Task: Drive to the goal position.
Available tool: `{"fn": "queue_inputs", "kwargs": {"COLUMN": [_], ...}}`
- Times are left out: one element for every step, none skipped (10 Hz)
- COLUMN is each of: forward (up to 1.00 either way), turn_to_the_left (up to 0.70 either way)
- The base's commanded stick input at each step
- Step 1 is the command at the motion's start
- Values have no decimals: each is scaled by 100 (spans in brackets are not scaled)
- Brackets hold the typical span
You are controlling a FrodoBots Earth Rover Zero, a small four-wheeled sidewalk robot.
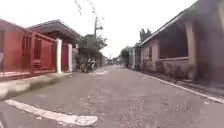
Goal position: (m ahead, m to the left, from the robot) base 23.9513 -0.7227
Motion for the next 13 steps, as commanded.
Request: {"fn": "queue_inputs", "kwargs": {"forward": [70, 70, 70, 70, 70, 70, 70, 70, 70, 70, 70, 70, 70], "turn_to_the_left": [0, 0, 0, 0, 0, 0, 0, 0, 0, 0, 0, 0, 0]}}
